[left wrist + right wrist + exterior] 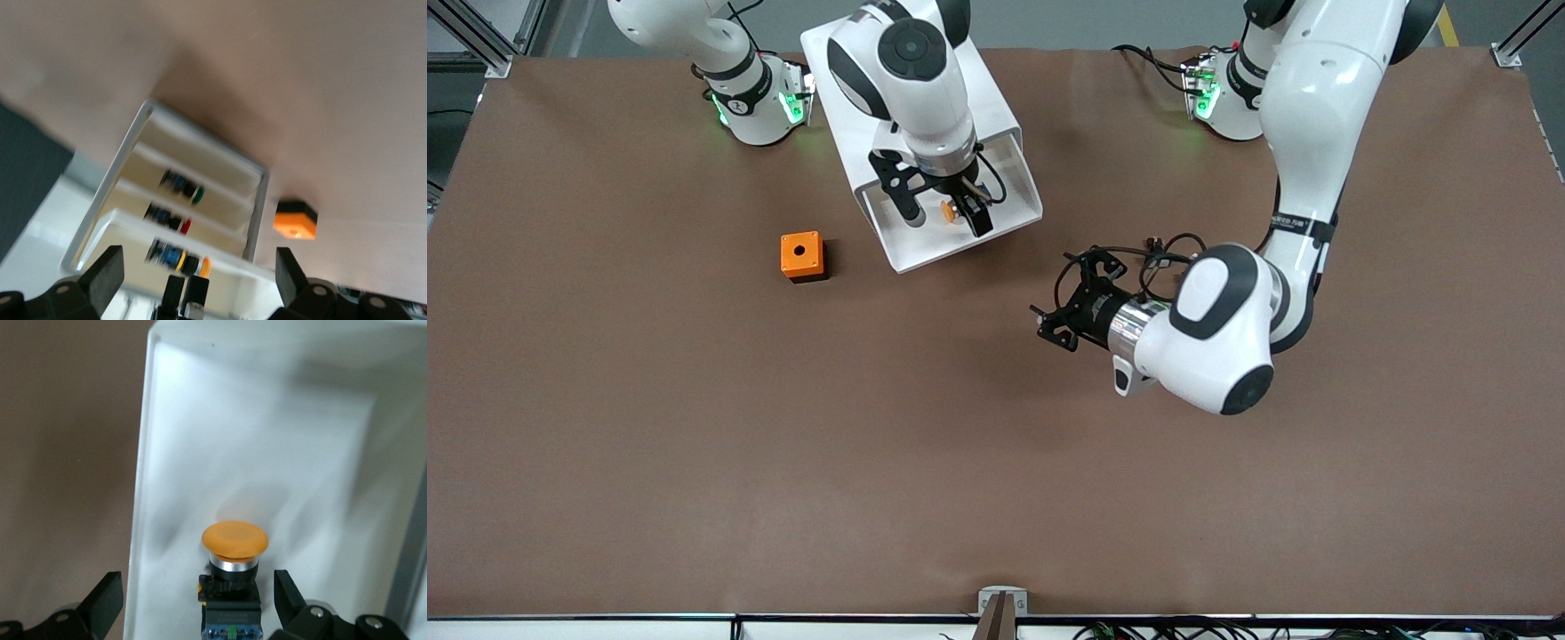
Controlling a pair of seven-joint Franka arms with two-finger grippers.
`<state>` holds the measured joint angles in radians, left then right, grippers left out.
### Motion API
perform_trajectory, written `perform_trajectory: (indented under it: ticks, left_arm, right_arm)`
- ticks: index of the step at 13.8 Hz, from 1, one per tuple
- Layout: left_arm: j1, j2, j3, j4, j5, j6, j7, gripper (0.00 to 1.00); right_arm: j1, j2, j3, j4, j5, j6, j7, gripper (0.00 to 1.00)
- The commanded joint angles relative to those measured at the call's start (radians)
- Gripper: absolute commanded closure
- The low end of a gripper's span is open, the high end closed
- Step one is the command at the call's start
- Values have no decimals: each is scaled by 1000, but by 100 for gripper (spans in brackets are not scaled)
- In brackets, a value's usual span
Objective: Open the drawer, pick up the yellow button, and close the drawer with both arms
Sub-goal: 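Grasp the yellow button with the right gripper while the left gripper repositions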
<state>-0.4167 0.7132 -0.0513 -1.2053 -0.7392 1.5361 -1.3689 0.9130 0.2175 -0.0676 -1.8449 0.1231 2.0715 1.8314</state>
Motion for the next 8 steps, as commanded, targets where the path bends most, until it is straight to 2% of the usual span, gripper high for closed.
perform_trajectory:
  ticks: [1, 3, 6, 8]
  left_arm:
    - [-72, -72, 7, -27, 162, 146, 63, 0]
    - [-122, -87, 4, -36, 280, 255, 67, 0]
    - [-189, -86, 2, -53, 444, 378, 64, 0]
    - [-211, -84, 2, -69, 533, 436, 65, 0]
  right_arm:
    - [24, 19, -15, 9, 9, -2, 22, 0]
    - [32, 25, -14, 10, 9, -11, 20, 9]
    - [32, 25, -12, 16, 13, -14, 11, 37]
    - [40, 25, -12, 27, 30, -16, 11, 59]
